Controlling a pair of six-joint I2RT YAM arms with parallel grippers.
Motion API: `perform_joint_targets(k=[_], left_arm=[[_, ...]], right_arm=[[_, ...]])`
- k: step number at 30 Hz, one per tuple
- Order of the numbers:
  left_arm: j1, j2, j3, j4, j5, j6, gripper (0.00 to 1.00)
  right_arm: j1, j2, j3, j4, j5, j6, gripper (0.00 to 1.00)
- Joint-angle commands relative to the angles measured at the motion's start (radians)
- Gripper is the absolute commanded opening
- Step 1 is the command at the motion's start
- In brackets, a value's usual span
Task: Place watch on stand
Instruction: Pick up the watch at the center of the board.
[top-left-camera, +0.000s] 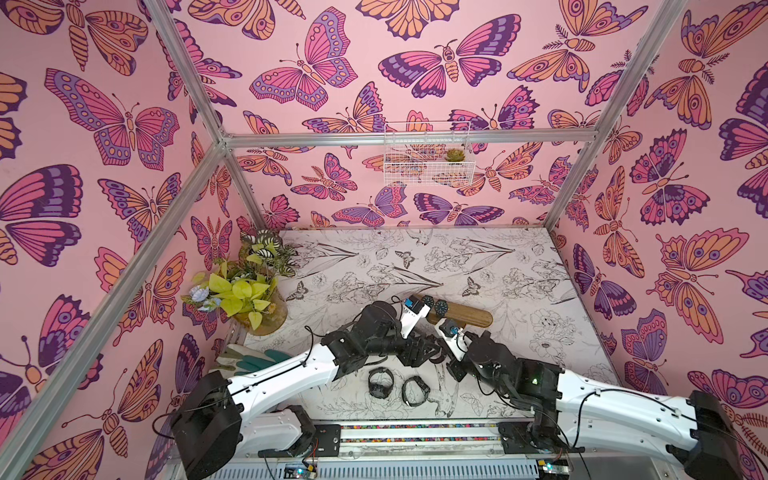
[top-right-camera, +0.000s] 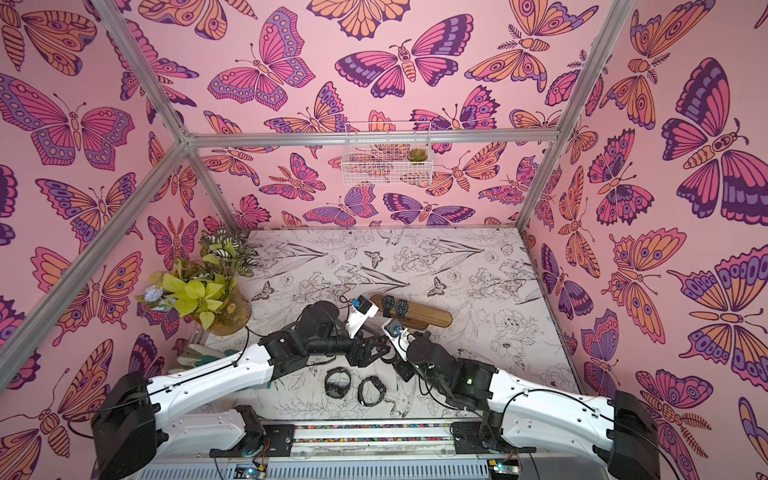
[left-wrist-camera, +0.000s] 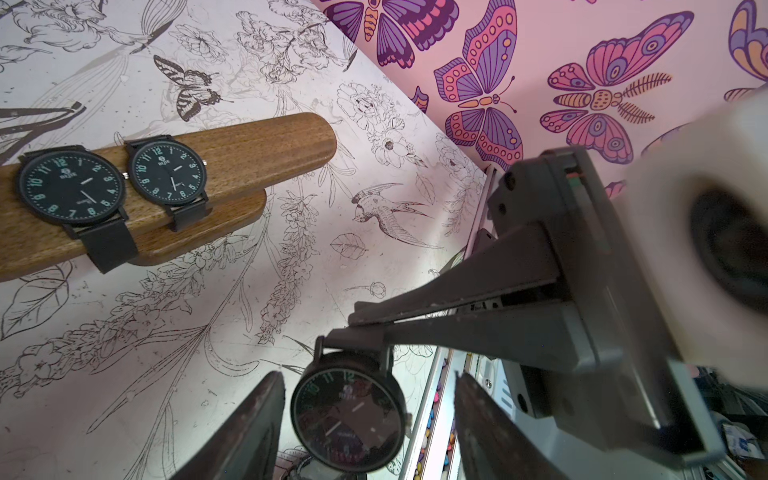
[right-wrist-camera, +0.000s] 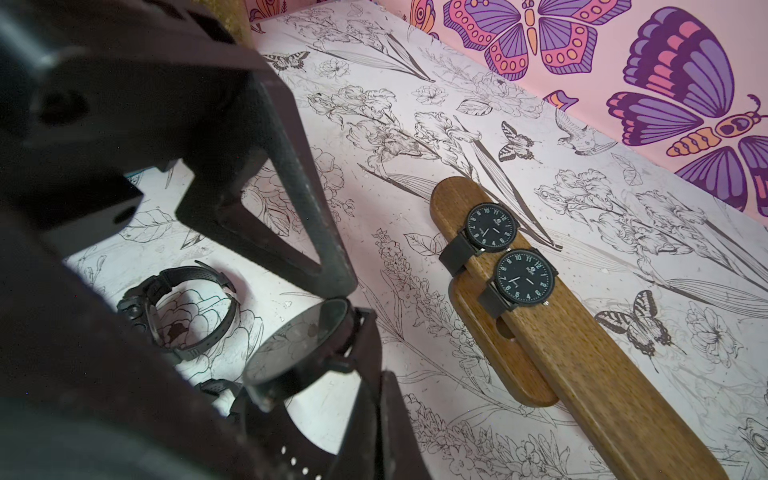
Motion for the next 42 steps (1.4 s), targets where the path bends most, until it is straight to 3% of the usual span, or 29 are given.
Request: perform_joint_targets(k=[1,15,33,42], left_arm=[[-0.003,0.020,0.024,-0.027,0.033,0.014,0.63],[-0.003,0.043,0.040,-0.047,0.048,0.028,0.48],[-0.003,0.089,0.042,-0.049,0.039,0.028,0.60],[-0.003,0.073,0.039,-0.057,0.025,0.029,0.52]], right_arm=[[-0.003,0.002,0.031,0.021,-0.003,-0.008,0.00],[-0.003,0.002,0.027,0.020,0.009,-0.002,0.00],[-0.002,0.000,0.025,0.028,-0.011,0.011,0.00],[-0.003,0.006,0.024,0.022,-0.014,0.013,0.00]])
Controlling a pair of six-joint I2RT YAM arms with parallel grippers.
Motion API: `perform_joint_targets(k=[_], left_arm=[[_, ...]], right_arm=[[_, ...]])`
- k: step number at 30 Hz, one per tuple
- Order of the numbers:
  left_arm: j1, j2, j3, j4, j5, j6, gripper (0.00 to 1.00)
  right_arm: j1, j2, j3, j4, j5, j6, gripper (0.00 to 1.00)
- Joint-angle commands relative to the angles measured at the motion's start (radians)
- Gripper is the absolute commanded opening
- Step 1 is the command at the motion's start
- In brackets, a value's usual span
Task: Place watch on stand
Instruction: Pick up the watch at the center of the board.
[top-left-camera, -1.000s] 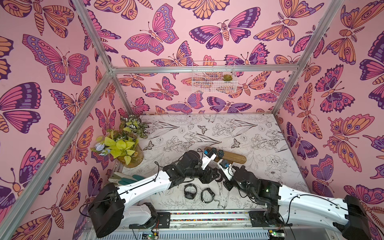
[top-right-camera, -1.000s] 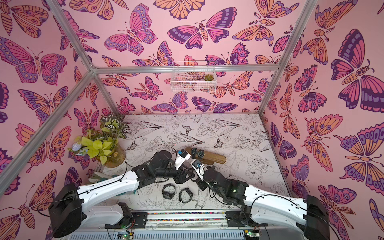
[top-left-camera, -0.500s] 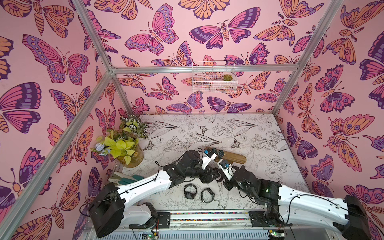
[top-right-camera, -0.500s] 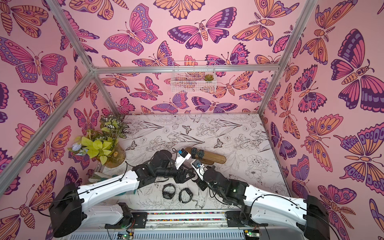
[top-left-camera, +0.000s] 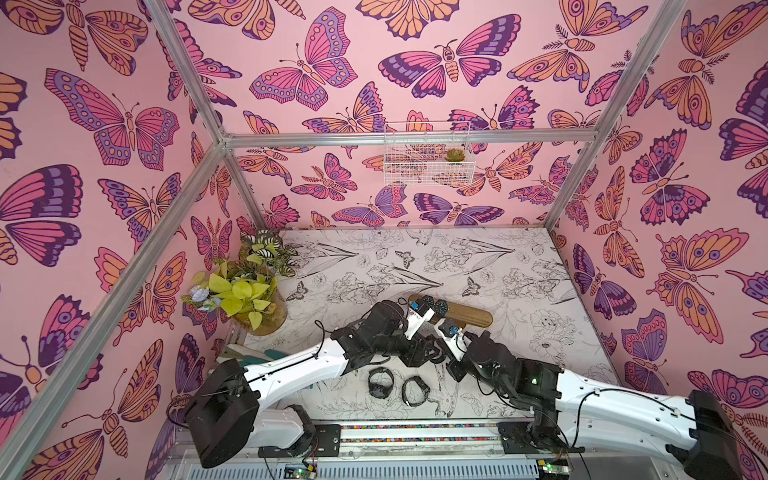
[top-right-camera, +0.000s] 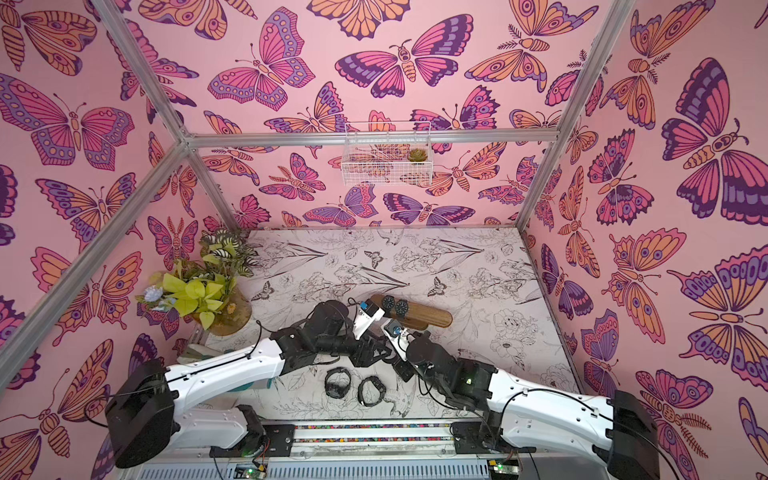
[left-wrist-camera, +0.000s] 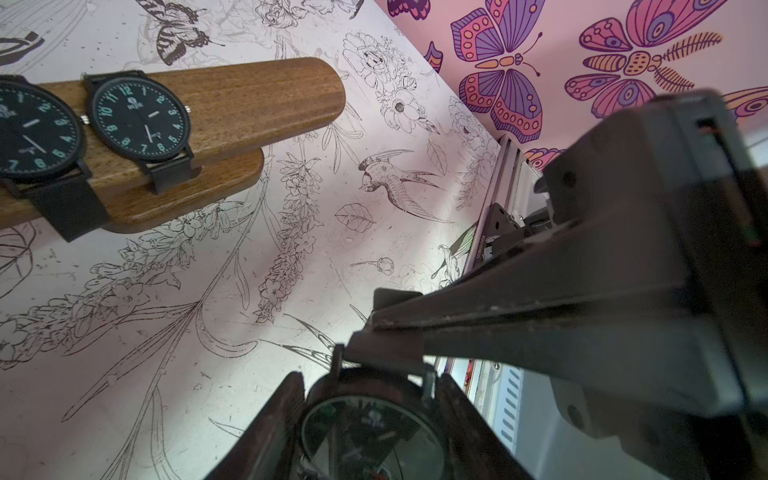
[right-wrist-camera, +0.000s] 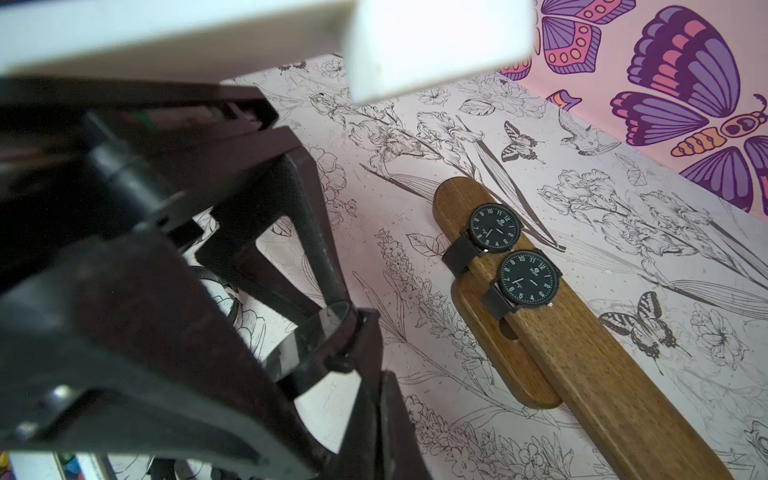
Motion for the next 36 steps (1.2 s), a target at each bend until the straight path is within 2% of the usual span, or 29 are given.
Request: perform_joint_targets(k=[1,3,6,9,20,26,28,32,35,36], left_arm=[[-0.003,-0.016,0.010,-0.019,0.004,0.019,0.52],[-0.003,-0.017,0.011,-0.017,0.008,0.021,0.52],[-0.003,-0.021,0.011,-0.017,0.011,0.021,0.59],[-0.003,-0.022,0.014,-0.017,0.011,0.022,0.59],[-0.003,-0.002,0.028,-0.017,0.037,0.022,0.42],[-0.003,-0.004,0.028,-0.017,0.019,0.024,0.40],[-0.001,-0.006,0.033,-0.030,0.003,0.029,0.40],[0.022,-0.013,0.083,-0.147,-0.034,0.075,0.38],[0.067,-0.023,0.127,-0.251,-0.070,0.105,0.37],[0.085,-0.023,0.144,-0.286,-0.090,0.113,0.37]], right_arm=[[-0.003,0.004,0.025,0.018,-0.011,0.011,0.00],[-0.002,0.006,0.025,0.020,-0.014,0.010,0.00],[-0.002,0.014,0.024,0.018,-0.023,0.005,0.00],[-0.001,0.020,0.025,0.018,-0.021,0.004,0.00],[-0.002,0.017,0.016,0.026,-0.013,0.009,0.00],[-0.002,0.019,0.030,-0.017,0.004,0.024,0.01],[-0.001,0.008,0.051,-0.082,0.050,0.070,0.07],[-0.018,-0.082,0.032,-0.145,0.120,0.159,0.29],[-0.103,-0.164,0.028,-0.230,0.130,0.253,0.47],[-0.152,-0.181,0.040,-0.276,0.126,0.287,0.50]])
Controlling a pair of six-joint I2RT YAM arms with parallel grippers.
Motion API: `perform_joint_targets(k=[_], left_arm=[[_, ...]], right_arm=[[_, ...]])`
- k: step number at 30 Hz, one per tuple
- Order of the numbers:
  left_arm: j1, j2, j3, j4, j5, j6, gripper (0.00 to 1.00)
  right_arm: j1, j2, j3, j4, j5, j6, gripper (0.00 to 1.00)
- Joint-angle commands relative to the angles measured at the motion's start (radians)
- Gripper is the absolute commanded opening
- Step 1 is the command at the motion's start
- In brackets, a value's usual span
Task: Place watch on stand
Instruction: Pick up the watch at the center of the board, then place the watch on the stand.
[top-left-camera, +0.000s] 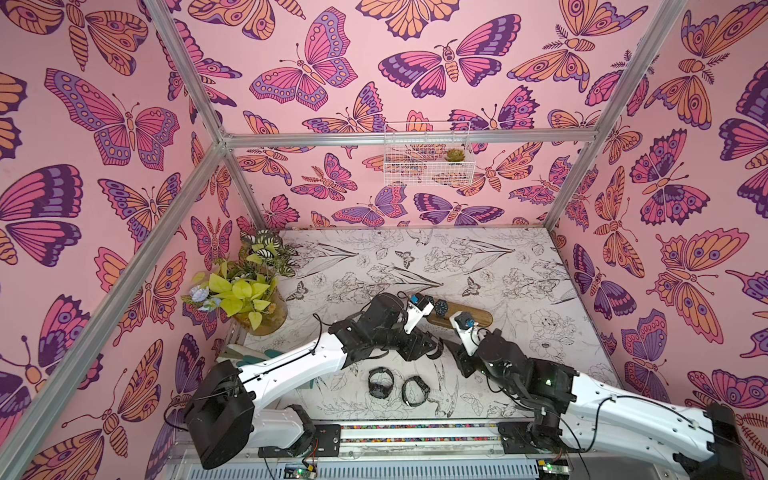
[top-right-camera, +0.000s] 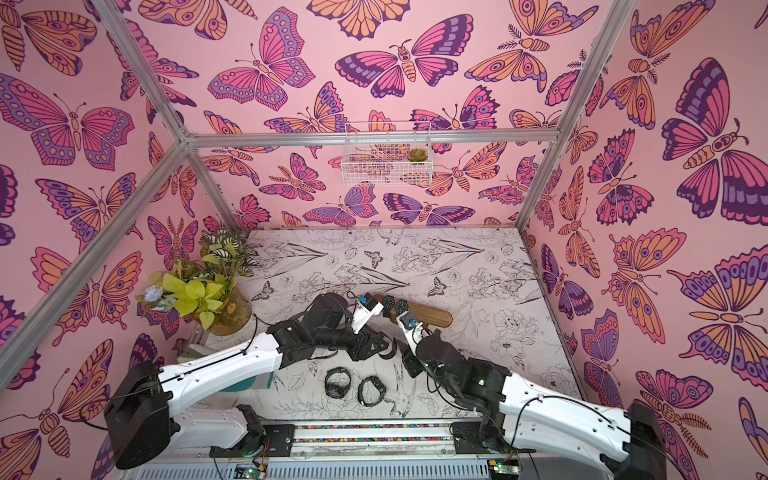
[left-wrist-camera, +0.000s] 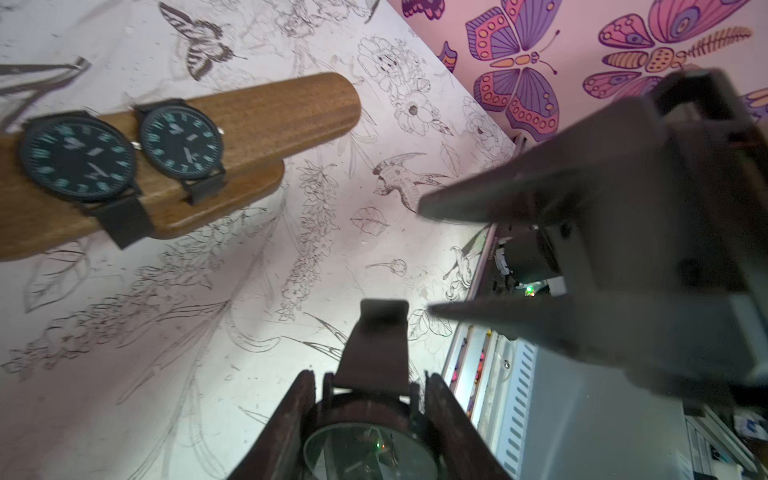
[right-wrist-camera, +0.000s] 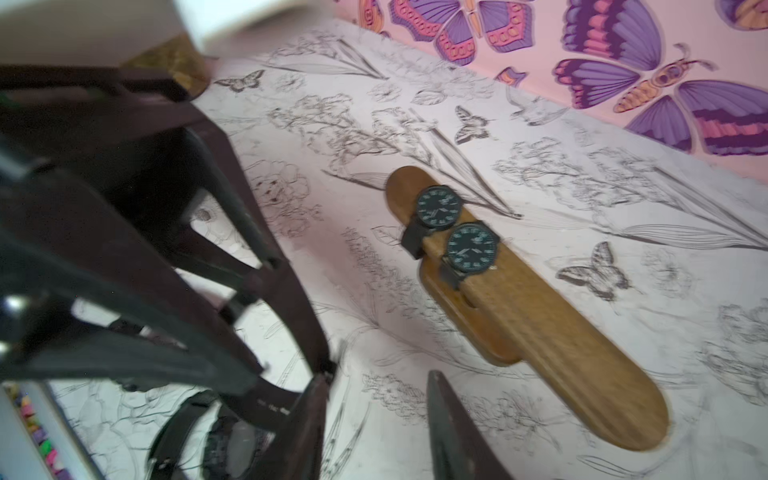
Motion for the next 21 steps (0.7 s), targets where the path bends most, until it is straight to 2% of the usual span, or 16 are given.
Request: perform_joint_targets(k=[1,5,8,12,15,21], left_arm=[[0.060,-0.021,0.057,-0.166,-0.082,0.060,0.37],[0.142,-0.013,0.137,-0.292,-0.219,0.075,0.36],[0.186,0.051,0.220,-0.360,-0.334,0.078,0.36],[0.230,0.176,0.330,-0.401,-0.408,0.087,0.36],[0.233,0.262,0.391,-0.404,-0.427,0.094,0.36],[0.230,0.392,0.486,-0.412,-0.451,0.105,0.35]], right_arm=[[-0.137,-0.056,0.034,-0.169,0.029,0.148,0.52],[-0.370,-0.059,0.062,-0.249,-0.096,0.243,0.58],[-0.555,-0.007,0.071,-0.263,-0.228,0.304,0.59],[-0.752,0.090,0.057,-0.209,-0.435,0.391,0.63],[-0.784,0.147,0.050,-0.143,-0.509,0.421,0.65],[-0.784,0.213,0.057,-0.088,-0.545,0.439,0.67]])
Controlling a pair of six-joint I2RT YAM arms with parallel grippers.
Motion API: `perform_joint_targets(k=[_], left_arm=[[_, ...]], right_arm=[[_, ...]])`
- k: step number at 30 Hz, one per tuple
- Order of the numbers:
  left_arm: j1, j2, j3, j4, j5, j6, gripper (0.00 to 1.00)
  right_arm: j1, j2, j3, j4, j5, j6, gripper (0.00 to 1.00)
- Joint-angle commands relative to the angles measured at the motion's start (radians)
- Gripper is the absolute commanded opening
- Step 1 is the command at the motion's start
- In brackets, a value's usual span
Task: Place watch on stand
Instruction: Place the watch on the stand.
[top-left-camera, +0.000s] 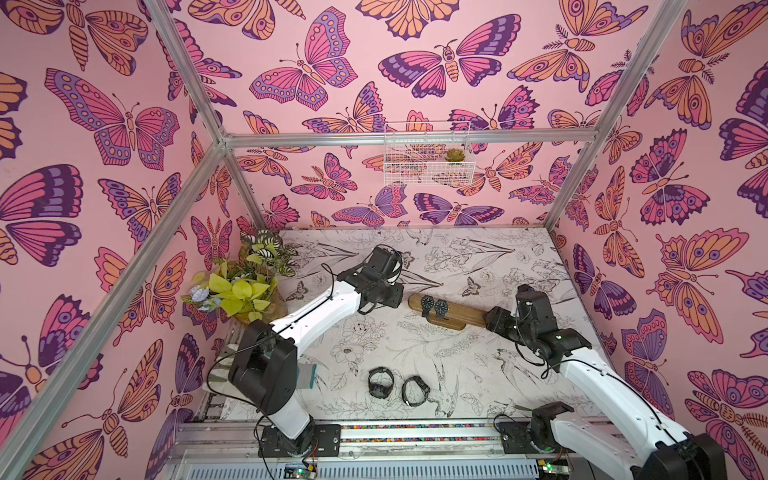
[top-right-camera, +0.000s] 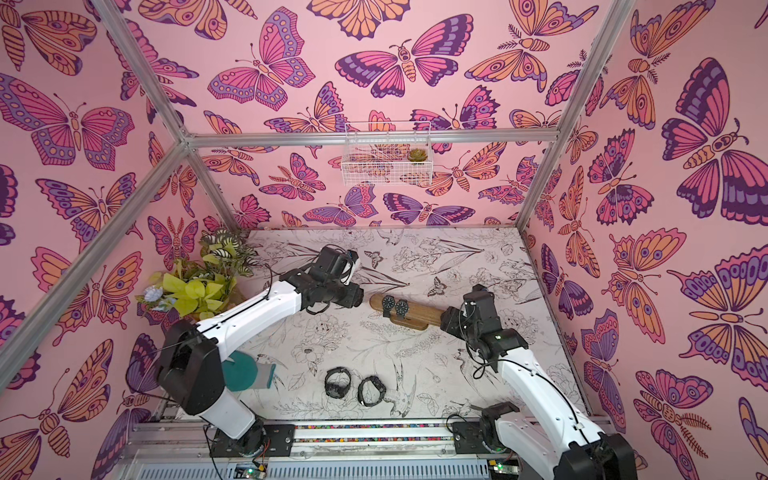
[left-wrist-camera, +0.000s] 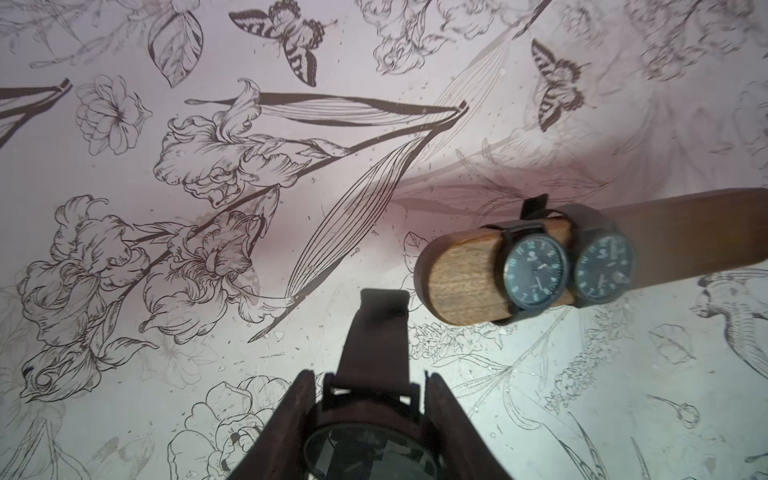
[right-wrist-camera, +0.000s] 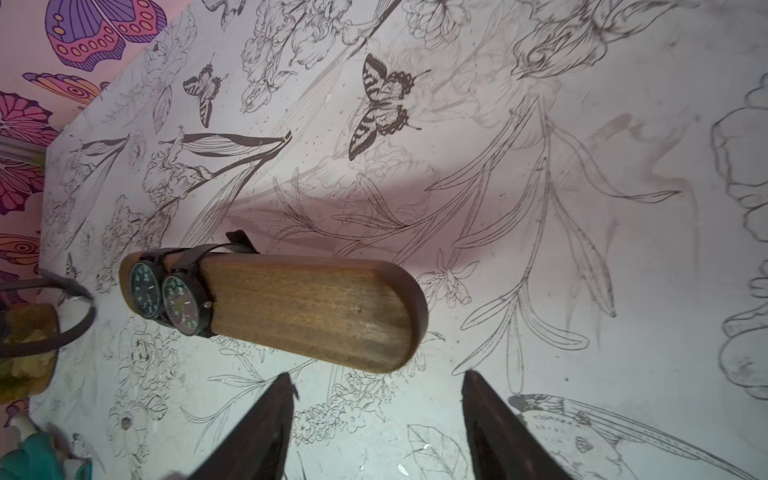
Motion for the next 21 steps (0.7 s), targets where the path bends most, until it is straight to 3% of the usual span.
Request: perform_joint_targets(k=[1,12,21], left_arm=[[-0.005,0.039,0.058,-0.046,-0.042,0.021,0.34],[-0.040,0.175,0.175,-0.097,-0.045,0.011,0.35],[-0.073,0.252,0.256,-0.149,-0.021,0.013,0.35]], right_arm=[[-0.006,0.025,0.013,0.048,-0.066,0.033,0.68],[-0.006,0.156,0.050,0.066,-0.142,-0.004,0.80],[-0.005,0.187,0.054,0.100,-0.166,-0.012,0.79]])
